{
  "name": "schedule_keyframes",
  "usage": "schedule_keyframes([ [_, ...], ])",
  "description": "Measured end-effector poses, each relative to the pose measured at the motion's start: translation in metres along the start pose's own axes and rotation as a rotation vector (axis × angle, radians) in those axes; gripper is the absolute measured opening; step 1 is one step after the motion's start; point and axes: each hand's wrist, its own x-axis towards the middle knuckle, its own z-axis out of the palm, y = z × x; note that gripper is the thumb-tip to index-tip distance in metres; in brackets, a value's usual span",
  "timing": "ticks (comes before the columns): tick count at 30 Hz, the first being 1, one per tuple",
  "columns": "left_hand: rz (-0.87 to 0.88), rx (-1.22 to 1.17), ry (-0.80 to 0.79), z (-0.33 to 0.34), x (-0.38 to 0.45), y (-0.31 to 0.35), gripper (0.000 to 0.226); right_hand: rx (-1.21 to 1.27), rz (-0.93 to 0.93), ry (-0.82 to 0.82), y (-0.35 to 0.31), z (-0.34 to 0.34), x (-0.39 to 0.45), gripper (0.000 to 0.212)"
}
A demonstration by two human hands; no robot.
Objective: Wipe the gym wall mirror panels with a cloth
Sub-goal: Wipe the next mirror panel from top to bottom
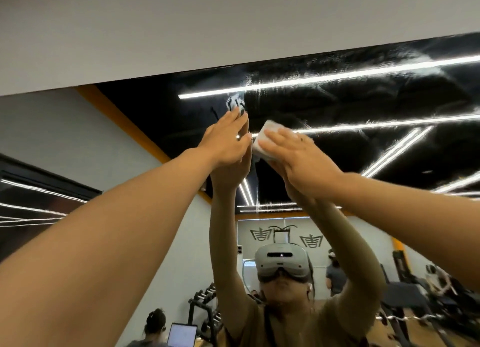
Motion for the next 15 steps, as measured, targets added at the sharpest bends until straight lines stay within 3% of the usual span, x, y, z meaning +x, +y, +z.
schedule_keyframes([
  [2,-0.005,-0.034,0.013,-0.001,-0.002,0.001,0.056,0.019,-0.164,-0.065,-0.013,0.009,-0.037,0.066],
  [7,-0.023,-0.09,0.115,0.009,-0.028,-0.005,0.05,0.027,-0.551,-0.498,-0.028,0.015,-0.112,0.075],
  [12,-0.127,-0.177,0.187,0.037,-0.121,-0.009,0.049,-0.078,-0.651,-0.427,-0.019,0.007,-0.102,0.067],
  [15,-0.197,-0.199,0.182,0.059,-0.193,-0.008,0.054,-0.084,-0.452,-0.255,-0.013,0.006,-0.077,0.063],
])
